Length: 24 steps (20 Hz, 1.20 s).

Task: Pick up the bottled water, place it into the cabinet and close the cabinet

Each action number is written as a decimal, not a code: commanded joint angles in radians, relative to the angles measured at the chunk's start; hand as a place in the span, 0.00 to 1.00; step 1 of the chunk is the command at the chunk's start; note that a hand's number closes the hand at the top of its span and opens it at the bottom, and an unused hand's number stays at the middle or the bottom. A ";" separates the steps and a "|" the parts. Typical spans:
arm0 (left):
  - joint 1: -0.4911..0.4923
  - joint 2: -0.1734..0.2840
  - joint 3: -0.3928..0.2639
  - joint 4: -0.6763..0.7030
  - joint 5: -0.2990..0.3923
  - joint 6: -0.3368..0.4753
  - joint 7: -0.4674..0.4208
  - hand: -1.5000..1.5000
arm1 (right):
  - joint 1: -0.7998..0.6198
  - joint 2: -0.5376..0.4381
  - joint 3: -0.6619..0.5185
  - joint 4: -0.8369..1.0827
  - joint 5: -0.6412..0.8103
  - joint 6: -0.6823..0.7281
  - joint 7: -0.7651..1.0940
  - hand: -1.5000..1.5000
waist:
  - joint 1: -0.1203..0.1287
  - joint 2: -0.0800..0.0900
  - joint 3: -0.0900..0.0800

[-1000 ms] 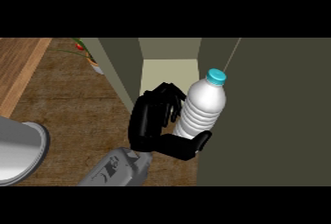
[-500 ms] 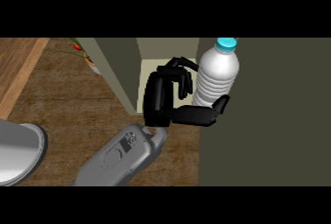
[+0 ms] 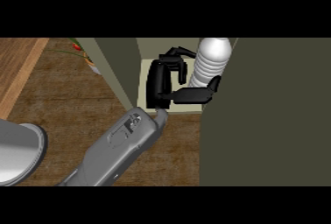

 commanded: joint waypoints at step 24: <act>-0.326 -0.004 0.164 0.770 0.015 -0.123 -0.260 0.00 | -0.068 -0.032 -0.061 0.005 -0.147 0.060 0.035 0.00 | -0.034 0.016 0.001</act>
